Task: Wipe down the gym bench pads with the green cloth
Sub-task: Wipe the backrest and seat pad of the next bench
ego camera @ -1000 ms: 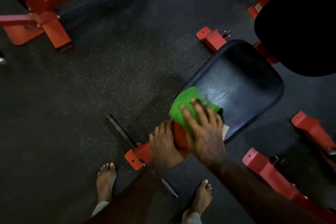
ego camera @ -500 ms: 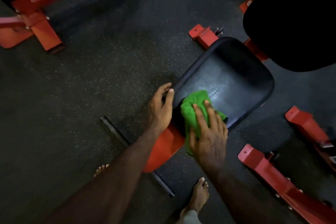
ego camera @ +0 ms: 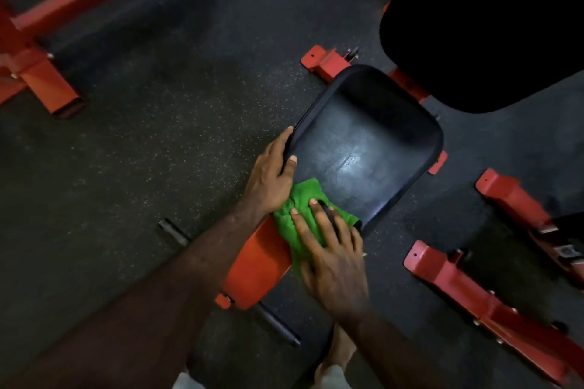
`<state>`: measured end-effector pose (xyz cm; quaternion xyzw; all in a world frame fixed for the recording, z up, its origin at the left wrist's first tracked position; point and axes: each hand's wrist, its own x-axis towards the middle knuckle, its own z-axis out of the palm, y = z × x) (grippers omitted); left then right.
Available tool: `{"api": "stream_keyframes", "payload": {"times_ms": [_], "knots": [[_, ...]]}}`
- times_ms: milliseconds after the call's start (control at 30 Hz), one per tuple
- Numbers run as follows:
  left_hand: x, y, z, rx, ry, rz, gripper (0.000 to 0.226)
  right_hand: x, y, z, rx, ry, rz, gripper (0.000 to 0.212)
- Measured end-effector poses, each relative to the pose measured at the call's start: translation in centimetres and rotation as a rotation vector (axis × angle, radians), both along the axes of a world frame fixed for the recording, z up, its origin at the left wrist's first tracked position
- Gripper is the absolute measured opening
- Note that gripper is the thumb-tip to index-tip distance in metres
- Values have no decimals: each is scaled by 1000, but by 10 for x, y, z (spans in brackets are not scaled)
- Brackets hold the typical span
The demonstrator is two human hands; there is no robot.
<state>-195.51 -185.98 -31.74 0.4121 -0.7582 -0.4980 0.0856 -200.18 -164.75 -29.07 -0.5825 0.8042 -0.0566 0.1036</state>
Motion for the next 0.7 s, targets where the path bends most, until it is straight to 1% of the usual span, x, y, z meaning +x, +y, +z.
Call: {"api": "stream_keyframes", "payload": {"times_ms": [33,67,133,167,200,267,300,333,367,400,467,500,533,567,633,667,700], "knots": [[0,-4,0,54,-10,-3,60,-10,0,1,1,11,-28,85],[-1,-7,-1,119,-19,-2,61,-15,-2,2,-9,-2,-136,87],[-3,-12,0,271,0,37,62,-1,-18,4,-35,-59,-424,88],[-4,-14,2,342,28,70,62,13,-26,5,-30,-77,-479,87],[-5,-15,5,392,55,103,62,28,-30,4,-29,-76,-443,86],[-7,-18,11,457,68,141,60,39,-30,-2,-36,-50,-226,85],[-8,-19,12,486,73,154,60,32,-28,-2,-35,-49,-139,85],[-7,-20,11,502,74,167,60,20,-27,-2,-38,-36,-95,85],[-7,-20,12,503,82,176,60,8,-29,0,-40,-22,-98,85],[-5,-20,13,514,84,180,61,0,-33,2,-35,-30,-182,84],[-6,-20,14,535,109,192,61,-5,-52,5,-39,-100,-500,82],[-7,-19,14,547,106,198,61,2,-62,7,-30,-123,-598,81],[-7,-18,18,558,82,195,60,13,-69,8,-22,-108,-582,80],[-7,-19,19,576,84,182,59,24,-69,5,-25,-79,-467,79],[-6,-21,21,703,144,211,58,30,-56,-2,-19,-46,-103,75],[-5,-21,22,784,169,252,52,19,-50,-3,-11,-34,58,73],[-3,-22,26,835,202,294,45,3,-47,-3,-6,-15,163,72]]}}
